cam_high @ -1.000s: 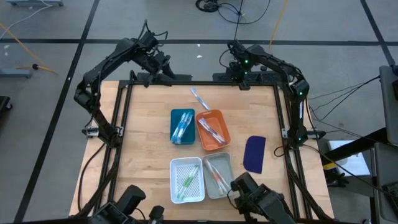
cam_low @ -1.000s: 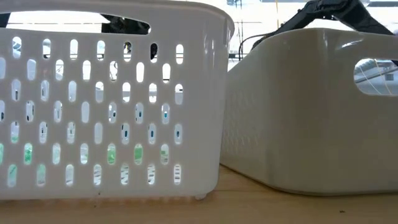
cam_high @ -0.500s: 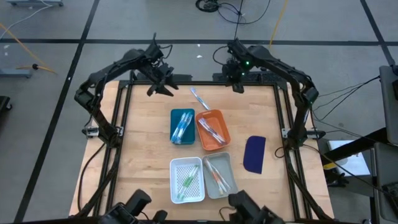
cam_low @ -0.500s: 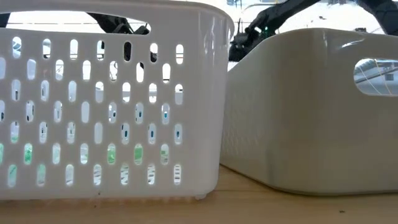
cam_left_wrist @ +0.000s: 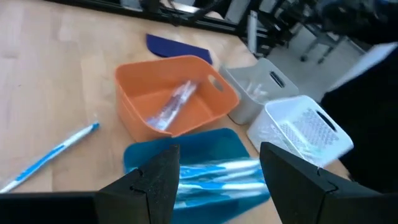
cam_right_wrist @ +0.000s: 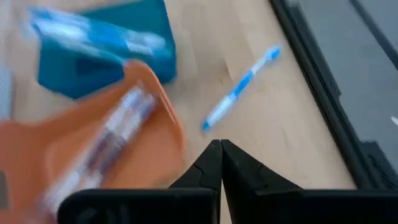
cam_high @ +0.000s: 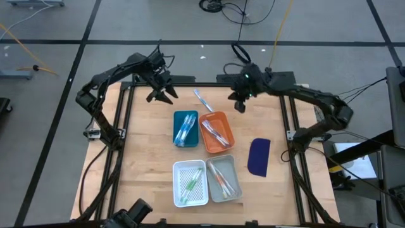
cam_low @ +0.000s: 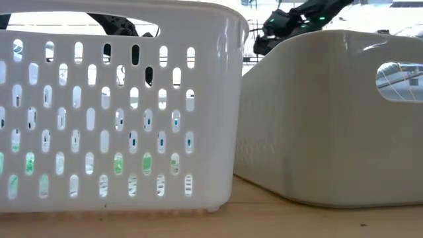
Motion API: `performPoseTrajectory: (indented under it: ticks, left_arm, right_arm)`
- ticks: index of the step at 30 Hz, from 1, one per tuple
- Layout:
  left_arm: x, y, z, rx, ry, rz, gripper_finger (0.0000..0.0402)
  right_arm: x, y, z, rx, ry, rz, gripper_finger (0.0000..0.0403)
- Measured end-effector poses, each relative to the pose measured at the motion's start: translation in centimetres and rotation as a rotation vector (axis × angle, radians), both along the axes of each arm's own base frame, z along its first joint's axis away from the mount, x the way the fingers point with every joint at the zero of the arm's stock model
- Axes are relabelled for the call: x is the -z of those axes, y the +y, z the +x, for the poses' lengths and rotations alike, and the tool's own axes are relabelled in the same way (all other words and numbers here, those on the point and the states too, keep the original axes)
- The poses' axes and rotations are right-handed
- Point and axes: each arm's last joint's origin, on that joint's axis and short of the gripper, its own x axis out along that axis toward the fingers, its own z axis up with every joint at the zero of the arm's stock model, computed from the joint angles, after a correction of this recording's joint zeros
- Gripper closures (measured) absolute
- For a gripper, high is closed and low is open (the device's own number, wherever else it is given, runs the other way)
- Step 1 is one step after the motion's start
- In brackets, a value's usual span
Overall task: Pick & Place Toothbrushes
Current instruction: Adjust the blue toothbrush on the blue bin
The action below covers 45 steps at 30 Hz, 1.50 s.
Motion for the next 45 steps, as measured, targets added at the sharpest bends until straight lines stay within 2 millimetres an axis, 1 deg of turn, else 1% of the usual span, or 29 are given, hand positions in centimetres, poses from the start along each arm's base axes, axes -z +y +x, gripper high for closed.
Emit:
performPoseTrajectory:
  ticks: [3,7,11,13,15,23,26,28,30,32,34,36,38,41,45]
  left_arm:
    - [0.0,-0.8,-0.5,0.049,-0.005,-0.002,0.0179]
    - [-0.2,-1.6,-1.1,0.08,0.007,-0.045,0.0179]
    - [-1.0,-2.6,-1.6,0.12,-0.074,-0.058,0.0179]
    - [-1.6,-3.2,-1.7,0.133,-0.106,-0.041,0.0179]
    - [-2.3,-3.6,-1.9,0.136,-0.1,-0.023,0.0179]
    - [-6.1,-6.6,-3.2,0.13,-0.157,0.019,0.0179]
    - [-7.1,-7.6,-3.1,0.119,-0.108,0.029,0.0179]
    - [-7.6,-8.1,-2.5,0.082,-0.026,0.034,0.0179]
    - [-7.8,-8.4,-1.6,-0.029,0.144,0.06,0.0179]
    - [-7.9,-8.7,-0.9,-0.201,0.322,0.123,0.0179]
    - [-8.1,-9.3,-0.4,-0.33,0.423,0.17,0.0179]
    - [-8.1,-9.8,0.0,-0.397,0.471,0.157,0.0179]
    - [-8.1,-10.3,0.4,-0.418,0.496,0.101,0.0179]
    - [-8.0,-11.1,1.0,-0.408,0.51,0.04,0.0179]
    - [-7.9,-12.1,1.9,-0.365,0.512,0.043,0.0179]
  right_arm:
    - [0.5,1.6,-1.1,0.052,-0.095,0.027,0.0403]
    - [1.4,3.7,-2.7,0.13,-0.162,0.034,0.0403]
    - [1.9,5.3,-4.1,0.184,-0.214,0.038,0.0403]
    - [1.9,5.8,-4.6,0.196,-0.255,0.044,0.0403]
    - [1.8,6.1,-5.0,0.204,-0.295,0.044,0.0403]
    - [1.8,7.0,-6.7,0.234,-0.362,0.024,0.0403]
    - [1.7,7.3,-7.0,0.233,-0.394,0.029,0.0403]
    - [1.8,7.6,-7.1,0.228,-0.396,0.037,0.0403]
    - [1.9,7.9,-7.2,0.216,-0.392,0.038,0.0403]
    - [1.8,8.0,-7.1,0.205,-0.4,0.036,0.0403]
    - [1.8,8.1,-7.0,0.202,-0.398,0.037,0.0403]
    - [1.8,8.1,-7.0,0.193,-0.399,0.042,0.0403]
    - [1.8,8.1,-7.0,0.178,-0.401,0.052,0.0403]
    - [1.8,8.2,-7.0,0.152,-0.402,0.055,0.0403]
    - [1.8,8.3,-7.1,0.145,-0.395,0.045,0.0403]
